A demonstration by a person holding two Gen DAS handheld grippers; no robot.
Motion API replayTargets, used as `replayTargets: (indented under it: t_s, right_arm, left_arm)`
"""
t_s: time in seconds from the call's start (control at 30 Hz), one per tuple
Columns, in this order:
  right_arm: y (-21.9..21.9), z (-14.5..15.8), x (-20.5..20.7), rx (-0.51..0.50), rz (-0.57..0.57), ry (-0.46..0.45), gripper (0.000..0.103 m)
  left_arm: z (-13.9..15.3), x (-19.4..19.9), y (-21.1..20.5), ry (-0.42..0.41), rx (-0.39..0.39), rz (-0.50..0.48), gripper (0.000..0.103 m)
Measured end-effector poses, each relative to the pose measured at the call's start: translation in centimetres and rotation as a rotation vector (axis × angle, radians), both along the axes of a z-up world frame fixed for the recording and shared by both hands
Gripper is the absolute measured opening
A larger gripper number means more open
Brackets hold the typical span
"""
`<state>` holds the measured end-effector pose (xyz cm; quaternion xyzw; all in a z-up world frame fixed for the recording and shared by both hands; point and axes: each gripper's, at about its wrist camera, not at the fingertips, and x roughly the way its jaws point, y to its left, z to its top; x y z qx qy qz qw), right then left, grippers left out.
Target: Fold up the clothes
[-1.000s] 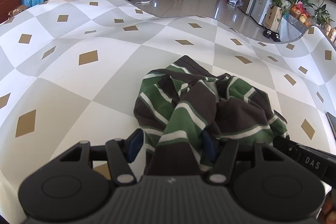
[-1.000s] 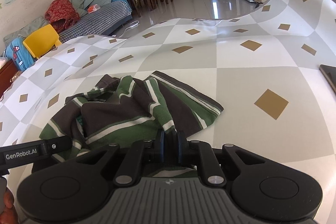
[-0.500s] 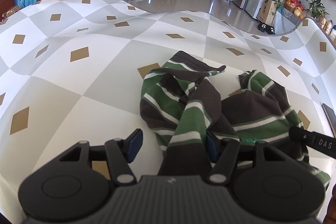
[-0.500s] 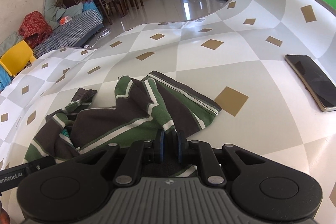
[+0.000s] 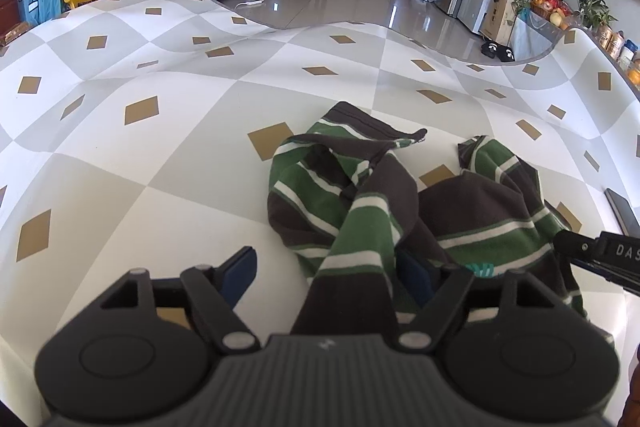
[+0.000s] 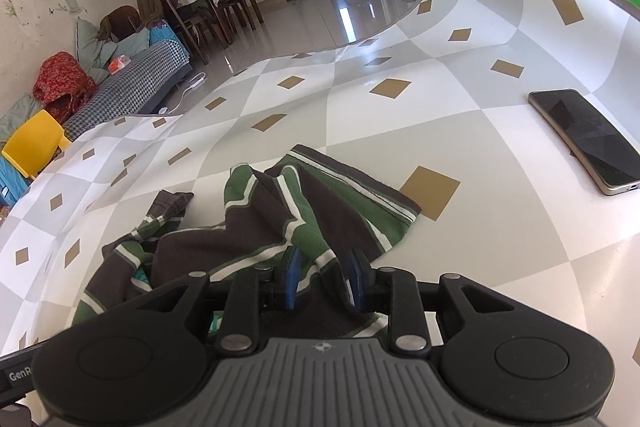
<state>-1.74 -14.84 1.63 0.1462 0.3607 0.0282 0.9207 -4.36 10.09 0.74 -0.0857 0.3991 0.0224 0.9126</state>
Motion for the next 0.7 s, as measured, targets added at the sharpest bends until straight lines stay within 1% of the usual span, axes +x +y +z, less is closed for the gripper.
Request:
replayTargets:
  t_s: [0.13,0.43,0.6,0.7]
  right_arm:
    - [-0.1,0.3,0.0,0.013,-0.009,-0.009,0.030]
    - [-1.0,0.4,0.4,0.055,-0.037,-0.003,0.032]
    - [-1.5,0.3,0.8,0.041,-0.052,-0.002,0.032]
    - [-1.7,0.0,1.2,0.032,-0.055,0.007,0.032]
  left_arm:
    - [0.6,-0.1,-0.5,-0.022,0.007,-0.011,0.084]
    - [0.5,0.2,-0.6,-0.010,-0.028,0.003,0.088]
    - [0.4,0.4,-0.6,-0.007,-0.030,0.010,0.091]
    - [0.3,0.5,-0.6,-0.005,-0.035,0.013,0.091]
